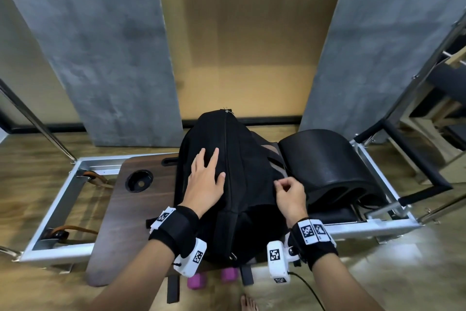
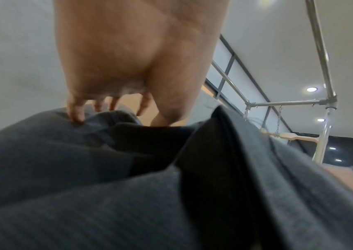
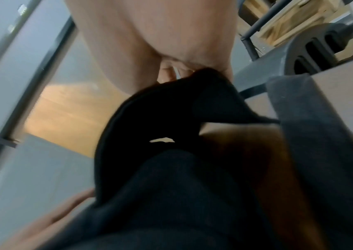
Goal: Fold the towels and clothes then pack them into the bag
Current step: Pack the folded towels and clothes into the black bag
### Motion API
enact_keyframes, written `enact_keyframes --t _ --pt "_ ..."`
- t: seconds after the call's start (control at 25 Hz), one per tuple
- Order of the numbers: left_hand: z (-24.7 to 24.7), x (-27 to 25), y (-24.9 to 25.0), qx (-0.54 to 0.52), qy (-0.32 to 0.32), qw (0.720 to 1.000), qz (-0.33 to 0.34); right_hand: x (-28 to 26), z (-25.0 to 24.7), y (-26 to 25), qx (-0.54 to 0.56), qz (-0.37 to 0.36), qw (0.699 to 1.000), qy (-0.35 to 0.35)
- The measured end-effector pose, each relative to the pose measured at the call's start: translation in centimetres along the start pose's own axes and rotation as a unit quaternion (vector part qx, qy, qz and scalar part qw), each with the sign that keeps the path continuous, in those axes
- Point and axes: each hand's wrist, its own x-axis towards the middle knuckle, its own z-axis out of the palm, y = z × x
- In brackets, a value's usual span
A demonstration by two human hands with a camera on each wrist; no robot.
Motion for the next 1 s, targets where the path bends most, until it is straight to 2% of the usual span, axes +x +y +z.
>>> enact_keyframes --t 0.12,0.2,0.28,0.36,0.44,0.48,0.52,0.6,0.64,0.68,0.72,0.8,0.92,1.0 --pt "0.0 -0.5 1.6 -0.038 0.09 0.991 0.096 -1.0 -1.7 -4.3 0.109 -0.103 0.987 -0.049" --pt "-0.4 -0.4 3.5 -0.163 0.103 0.972 0.132 -2.4 -1.8 -7.5 0.152 -0.18 0.966 -0.105" --pt "-1.4 -0.1 5.3 -0.297 0.095 0.946 0.084 -3.8 -1.3 -9.8 0.146 -0.244 0.943 -0.171" --pt "-2.7 0.8 5.7 -0.376 0.098 0.921 -0.017 -5.0 -0.4 -10.8 0.108 -0.277 0.924 -0.24" --pt "-3.5 1.3 4.8 -0.418 0.067 0.899 -0.115 -5.8 0.5 -10.7 0.109 -0.274 0.912 -0.286" --pt "-3.5 1.5 4.1 -0.415 0.049 0.899 -0.134 -6.1 0.9 -10.4 0.134 -0.264 0.913 -0.282" --pt "-3.3 1.5 3.3 -0.391 0.04 0.91 -0.132 -6.1 1.2 -9.9 0.159 -0.251 0.922 -0.247" --pt "-2.7 1.6 1.8 -0.312 0.057 0.941 -0.122 -5.6 1.7 -8.8 0.16 -0.201 0.96 -0.11" --pt "-2.4 1.6 1.1 -0.297 0.07 0.943 -0.129 -5.1 1.7 -8.3 0.141 -0.15 0.977 -0.063" --pt "-2.2 1.5 0.3 -0.313 0.077 0.936 -0.14 -4.7 1.7 -8.0 0.124 -0.096 0.986 -0.059" --pt "-2.1 1.5 -0.4 -0.346 0.077 0.923 -0.154 -4.3 1.7 -7.7 0.121 -0.057 0.987 -0.09" --pt "-2.1 1.0 -1.2 -0.399 0.059 0.894 -0.193 -4.1 2.0 -7.9 0.149 -0.042 0.97 -0.188" --pt "-2.7 0.2 -0.9 -0.44 0.028 0.87 -0.22 -5.1 2.9 -10.4 0.165 -0.144 0.93 -0.294" --pt "-3.7 -0.1 -0.7 -0.453 0.07 0.865 -0.204 -5.7 4.3 -12.7 0.157 -0.195 0.906 -0.342"
